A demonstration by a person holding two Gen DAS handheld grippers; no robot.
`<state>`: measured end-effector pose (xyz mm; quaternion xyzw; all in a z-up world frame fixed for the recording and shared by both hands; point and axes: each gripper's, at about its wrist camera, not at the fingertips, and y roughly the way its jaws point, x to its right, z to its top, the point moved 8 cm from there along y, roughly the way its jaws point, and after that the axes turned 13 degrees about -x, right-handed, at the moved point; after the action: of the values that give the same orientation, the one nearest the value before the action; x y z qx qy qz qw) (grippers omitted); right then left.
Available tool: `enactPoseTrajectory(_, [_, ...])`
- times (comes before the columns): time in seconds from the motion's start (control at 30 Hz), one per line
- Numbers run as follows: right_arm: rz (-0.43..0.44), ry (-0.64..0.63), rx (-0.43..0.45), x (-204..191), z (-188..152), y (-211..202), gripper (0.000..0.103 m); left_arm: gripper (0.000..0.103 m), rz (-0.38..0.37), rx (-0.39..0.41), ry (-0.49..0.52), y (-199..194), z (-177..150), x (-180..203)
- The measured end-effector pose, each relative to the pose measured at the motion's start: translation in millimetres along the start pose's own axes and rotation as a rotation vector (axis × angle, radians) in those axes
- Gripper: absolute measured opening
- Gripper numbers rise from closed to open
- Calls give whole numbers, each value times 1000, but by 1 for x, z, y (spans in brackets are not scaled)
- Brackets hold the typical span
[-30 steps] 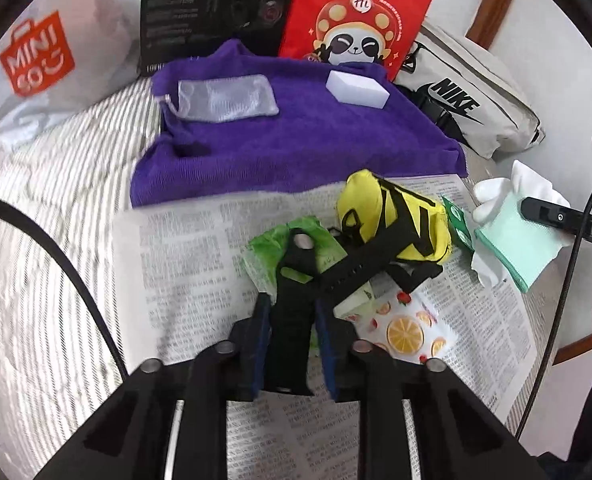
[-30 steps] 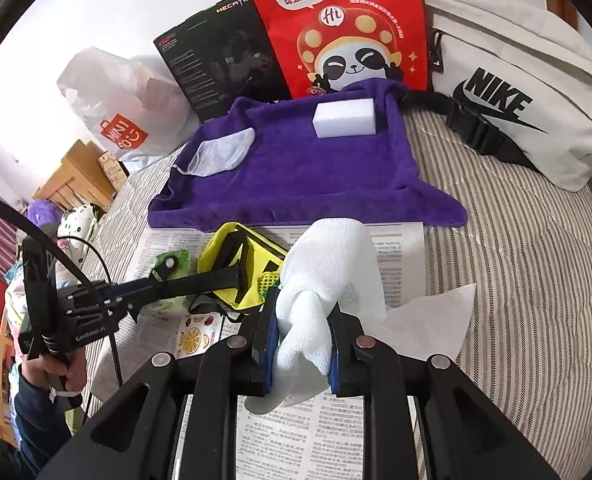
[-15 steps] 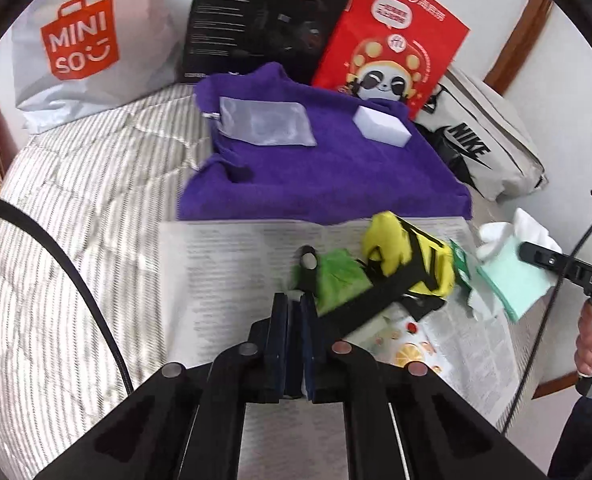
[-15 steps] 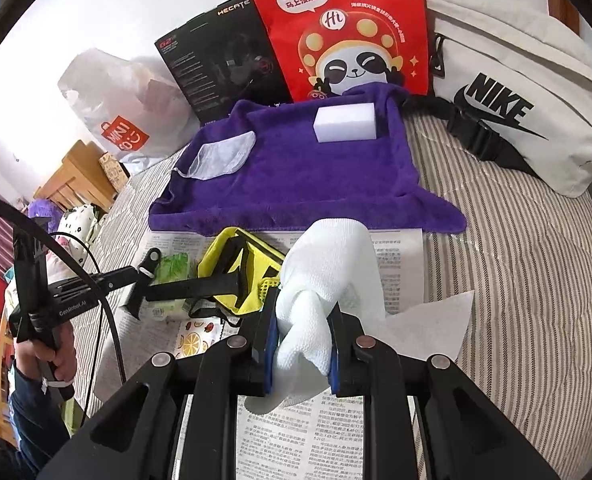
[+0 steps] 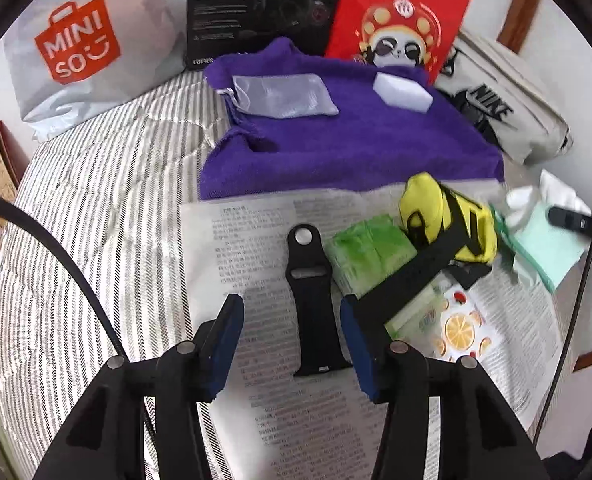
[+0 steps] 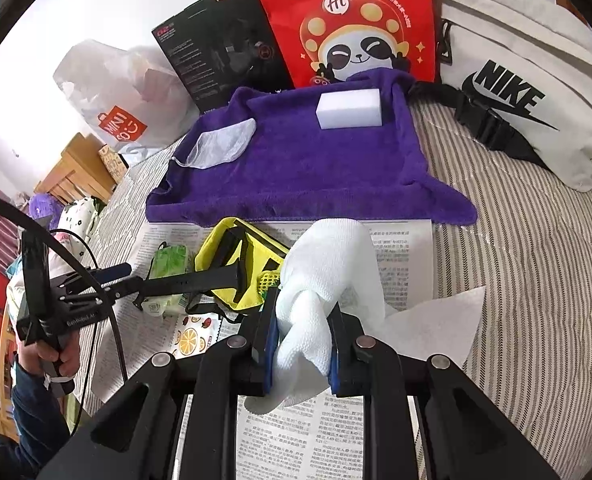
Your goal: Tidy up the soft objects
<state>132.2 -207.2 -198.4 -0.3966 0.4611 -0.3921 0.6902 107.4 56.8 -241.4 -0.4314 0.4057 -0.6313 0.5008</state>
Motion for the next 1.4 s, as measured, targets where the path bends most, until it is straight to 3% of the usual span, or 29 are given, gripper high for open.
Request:
enactPoseTrajectory(0.1, [-2,-8,-8,-2,0,3,20,48,1,-14,10,4,-2,4])
enactPoseTrajectory(0.27, [-1,-11,-10,-2,0,4,20,47,87,-20,67,16,-4,14])
enactPoseTrajectory(0.33, [-4,-7,-12,-2,0,4,20,32,117,-12,85,17,-2,18])
enactPoseTrajectory(0.37, [-5,-5,-13,-1,0,5,20,20,128,-4,86,18,0,18])
enactPoseTrajectory(0.57, [-3,0,-15,2,-2,5,20,21,88,0,45,15,0,10])
enactPoseTrajectory(0.67, [2,5,-13,2,-1,5,20,29,110,1,69,16,-1,15])
enactPoseTrajectory(0.8, [10,3,-10,0,-1,6,20,20,127,35,67,16,-2,21])
enactPoseTrajectory(1.0, [18,-13,15,-7,5,-3,20,20,69,24,25,11,1,14])
enactPoseTrajectory(1.4, [14,-43,46,-17,25,-16,20,20,58,86,-8,-28,10,6])
